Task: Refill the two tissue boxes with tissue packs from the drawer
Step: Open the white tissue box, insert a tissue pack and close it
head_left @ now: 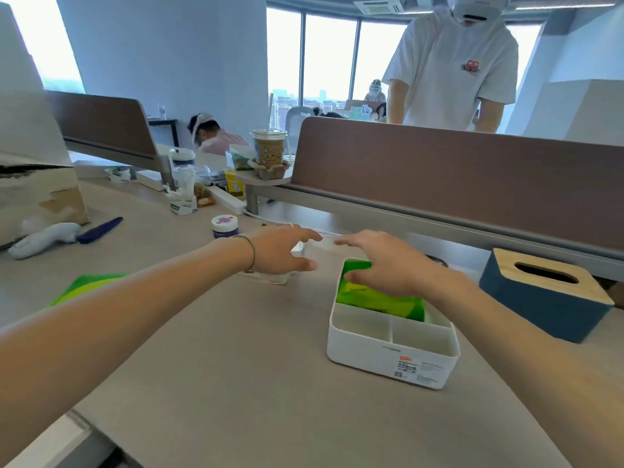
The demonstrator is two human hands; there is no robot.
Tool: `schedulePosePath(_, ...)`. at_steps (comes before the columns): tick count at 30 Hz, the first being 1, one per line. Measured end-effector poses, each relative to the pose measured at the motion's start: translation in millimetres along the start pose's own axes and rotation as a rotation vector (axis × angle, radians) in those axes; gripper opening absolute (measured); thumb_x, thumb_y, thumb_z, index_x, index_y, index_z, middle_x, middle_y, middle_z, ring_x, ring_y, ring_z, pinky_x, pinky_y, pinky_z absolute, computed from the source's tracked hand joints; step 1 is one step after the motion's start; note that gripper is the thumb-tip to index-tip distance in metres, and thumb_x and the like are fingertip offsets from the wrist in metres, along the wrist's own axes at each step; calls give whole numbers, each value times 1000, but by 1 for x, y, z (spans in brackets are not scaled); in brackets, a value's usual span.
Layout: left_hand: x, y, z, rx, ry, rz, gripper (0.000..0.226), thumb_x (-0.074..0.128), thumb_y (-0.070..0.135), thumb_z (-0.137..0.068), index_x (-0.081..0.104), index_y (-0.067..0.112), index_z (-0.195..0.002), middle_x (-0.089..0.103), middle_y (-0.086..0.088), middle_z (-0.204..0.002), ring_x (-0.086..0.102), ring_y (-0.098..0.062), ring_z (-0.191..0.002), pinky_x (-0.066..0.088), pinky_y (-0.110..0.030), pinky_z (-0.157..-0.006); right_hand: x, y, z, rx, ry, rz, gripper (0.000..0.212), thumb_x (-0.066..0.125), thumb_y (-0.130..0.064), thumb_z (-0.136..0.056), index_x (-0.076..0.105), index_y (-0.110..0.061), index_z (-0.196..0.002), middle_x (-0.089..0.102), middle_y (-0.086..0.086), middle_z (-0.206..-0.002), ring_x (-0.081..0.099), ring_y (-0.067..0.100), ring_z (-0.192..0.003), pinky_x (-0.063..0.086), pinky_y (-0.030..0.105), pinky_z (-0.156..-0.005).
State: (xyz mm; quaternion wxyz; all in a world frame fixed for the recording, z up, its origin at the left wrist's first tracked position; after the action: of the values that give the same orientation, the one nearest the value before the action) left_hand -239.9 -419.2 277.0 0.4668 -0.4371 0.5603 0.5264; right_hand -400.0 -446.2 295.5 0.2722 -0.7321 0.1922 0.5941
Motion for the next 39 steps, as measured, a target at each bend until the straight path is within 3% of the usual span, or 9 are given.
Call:
schedulePosePath(3,1,-38,15,-68,17,-25,62,59,50,-94,39,31,-150,51,1,-147,48,-23,-133,37,-37,-108,17,-36,-29,-36,-34,34,64,67,-42,-86,44,-35,-145,48,1,-148,46,23,-133,43,42,-105)
schedulePosePath(10,24,-122,23,-245,4,-7,64,67,40,-91,40,32,-148,48,-1,-150,49,-24,-133,42,-39,-110,69,-77,-98,3,-202,60,64,66,-35,-86,46,-29,-146,50,3,-148,50,25,-129,48,39,-100)
schedulePosePath(15,31,-150,6,-244,-19,-86,69,70,37,-89,39,30,-149,46,-2,-150,45,-25,-136,41,-40,-111,98,-67,-144,60,-274,148,70,70,-30,-83,44,-28,-147,53,3,-143,54,26,-122,51,39,-93)
schedulePosePath(20,46,-169,-23,-214,-77,-158,80,74,39,-84,33,31,-152,40,-3,-155,42,-26,-138,42,-42,-110,123,-55,-183,74,-358,233,85,81,-38,-73,41,-25,-148,53,5,-142,53,28,-125,51,41,-96)
schedulePosePath(26,55,-179,-39,-165,-121,-98,78,75,34,-85,34,29,-151,40,-2,-155,44,-25,-137,40,-36,-110,146,-48,-204,41,-390,261,83,84,-39,-63,47,-25,-136,61,3,-128,59,27,-114,53,42,-90)
schedulePosePath(30,56,-182,-44,-175,-148,-21,75,79,30,-81,37,29,-143,51,-3,-143,54,-24,-122,47,-35,-101,141,-47,-210,8,-343,231,80,87,-38,-62,46,-27,-130,62,1,-117,59,26,-104,54,42,-85)
schedulePosePath(35,61,-184,-51,-187,-213,28,74,81,27,-77,35,28,-134,54,-6,-131,55,-22,-105,50,-31,-87,142,-40,-211,55,-397,124,80,89,-38,-57,43,-29,-121,61,-5,-99,58,22,-92,54,44,-84)
schedulePosePath(37,61,-183,-53,-183,-223,33,73,83,28,-75,36,27,-131,53,-6,-130,54,-23,-105,51,-32,-89,143,-37,-211,64,-424,90,76,89,-38,-58,42,-29,-117,59,-7,-88,59,20,-88,54,43,-83)
schedulePosePath(39,59,-182,-55,-172,-213,25,73,85,30,-72,38,25,-129,52,-5,-130,52,-22,-107,51,-36,-95,142,-35,-212,54,-414,86,73,89,-36,-60,41,-29,-115,58,-6,-89,58,22,-90,53,42,-82)
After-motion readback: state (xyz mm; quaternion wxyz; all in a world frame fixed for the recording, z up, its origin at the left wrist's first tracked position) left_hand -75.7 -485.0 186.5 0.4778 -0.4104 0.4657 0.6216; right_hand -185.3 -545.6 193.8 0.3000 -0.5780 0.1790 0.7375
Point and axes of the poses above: each hand's wrist, its own z-axis away from the middle knuckle, its own x-axis out of the palm, y = z × x, the point moved 8 cm from there along -z, towards the middle knuckle
